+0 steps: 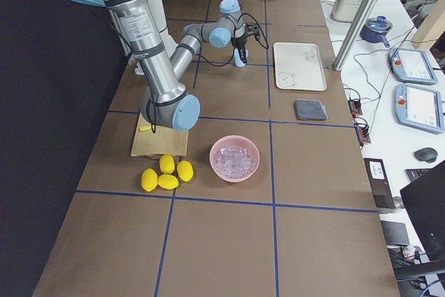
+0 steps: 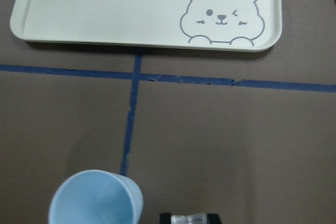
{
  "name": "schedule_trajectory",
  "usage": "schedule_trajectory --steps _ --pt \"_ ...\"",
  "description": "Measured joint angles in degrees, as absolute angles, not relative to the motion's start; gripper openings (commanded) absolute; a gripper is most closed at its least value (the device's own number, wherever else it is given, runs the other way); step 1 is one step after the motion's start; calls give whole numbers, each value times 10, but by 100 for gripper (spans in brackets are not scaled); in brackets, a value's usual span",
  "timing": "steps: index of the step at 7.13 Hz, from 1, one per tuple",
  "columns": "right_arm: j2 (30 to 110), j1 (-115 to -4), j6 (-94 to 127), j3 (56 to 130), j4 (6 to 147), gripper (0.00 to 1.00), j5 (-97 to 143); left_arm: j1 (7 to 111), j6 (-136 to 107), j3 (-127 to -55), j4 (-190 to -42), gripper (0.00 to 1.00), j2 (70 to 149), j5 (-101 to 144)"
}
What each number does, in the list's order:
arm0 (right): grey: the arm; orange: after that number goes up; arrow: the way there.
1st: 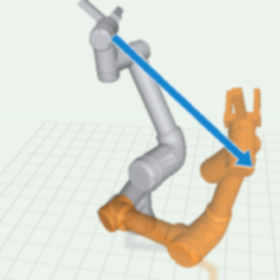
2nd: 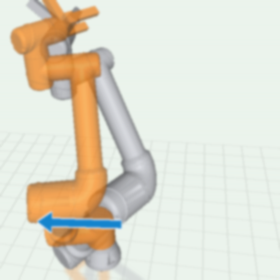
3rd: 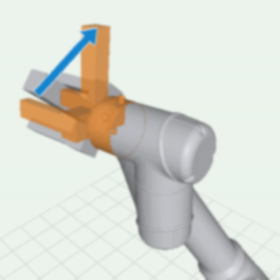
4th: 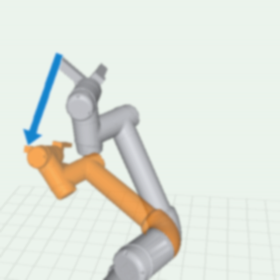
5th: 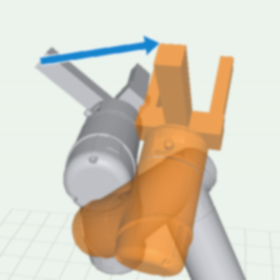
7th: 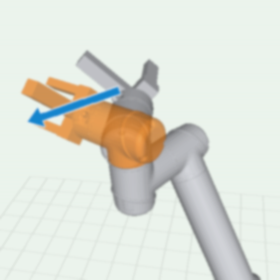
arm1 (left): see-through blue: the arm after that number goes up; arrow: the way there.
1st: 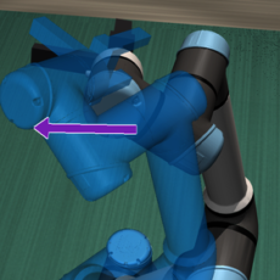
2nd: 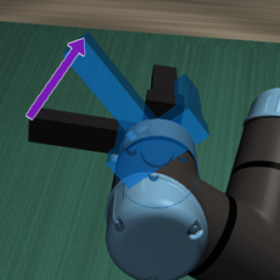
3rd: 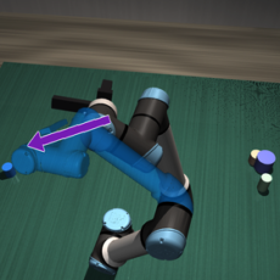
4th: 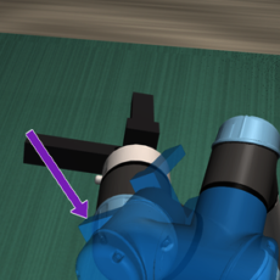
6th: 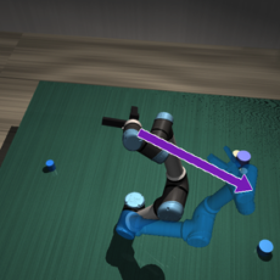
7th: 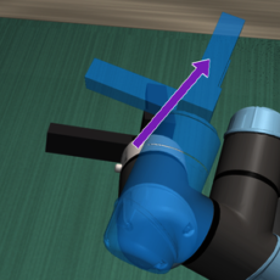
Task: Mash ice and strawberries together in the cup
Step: 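Carry the ice with the right gripper over the light-blue cup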
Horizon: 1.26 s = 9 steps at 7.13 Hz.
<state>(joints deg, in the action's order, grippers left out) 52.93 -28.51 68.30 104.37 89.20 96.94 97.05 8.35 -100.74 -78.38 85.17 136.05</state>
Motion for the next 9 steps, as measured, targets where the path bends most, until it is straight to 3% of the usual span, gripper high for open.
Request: schedule_trajectory --steps 2,3,4,9 --pt "483 -254 722 1011 900 19 940 970 83 -1006 -783 100 852 1361" --pt "477 -249 727 1006 901 81 934 970 83 -1006 -782 100 852 1361" --pt "476 -248 728 1001 901 98 932 970 83 -1007 -781 100 852 1361" --pt "468 -251 742 993 900 99 932 970 83 -1007 -779 100 851 1361"
